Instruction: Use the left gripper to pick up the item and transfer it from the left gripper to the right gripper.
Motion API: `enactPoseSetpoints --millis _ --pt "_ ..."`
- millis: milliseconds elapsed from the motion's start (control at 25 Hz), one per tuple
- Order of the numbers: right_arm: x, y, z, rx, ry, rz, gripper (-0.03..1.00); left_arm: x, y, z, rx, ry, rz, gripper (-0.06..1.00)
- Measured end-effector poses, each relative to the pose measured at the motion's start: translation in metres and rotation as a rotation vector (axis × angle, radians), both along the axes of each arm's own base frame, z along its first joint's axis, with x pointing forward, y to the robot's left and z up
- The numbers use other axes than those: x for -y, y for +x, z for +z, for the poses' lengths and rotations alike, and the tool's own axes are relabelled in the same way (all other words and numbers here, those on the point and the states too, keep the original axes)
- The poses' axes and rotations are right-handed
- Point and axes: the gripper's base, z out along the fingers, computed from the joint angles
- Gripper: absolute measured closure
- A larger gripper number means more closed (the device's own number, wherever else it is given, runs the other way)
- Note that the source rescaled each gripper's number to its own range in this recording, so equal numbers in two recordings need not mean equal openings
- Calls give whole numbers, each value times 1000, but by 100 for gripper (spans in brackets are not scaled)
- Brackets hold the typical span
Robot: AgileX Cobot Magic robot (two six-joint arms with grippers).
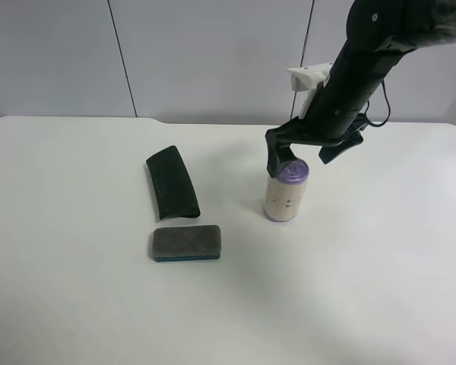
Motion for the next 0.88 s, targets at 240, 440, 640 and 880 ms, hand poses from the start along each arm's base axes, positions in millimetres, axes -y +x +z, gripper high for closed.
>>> enactPoseSetpoints --millis 240,440,640,880 --pt "5 -16 53 2 9 25 -3 0 0 0 0 0 0 -5" --pt "16 -46 91 0 11 45 -3 0 0 0 0 0 0 -5" --pt "27 -72 120 62 33 50 -3 0 0 0 0 0 0 -5" --pt "46 -118 117 67 21 50 -3 0 0 0 0 0 0 -5"
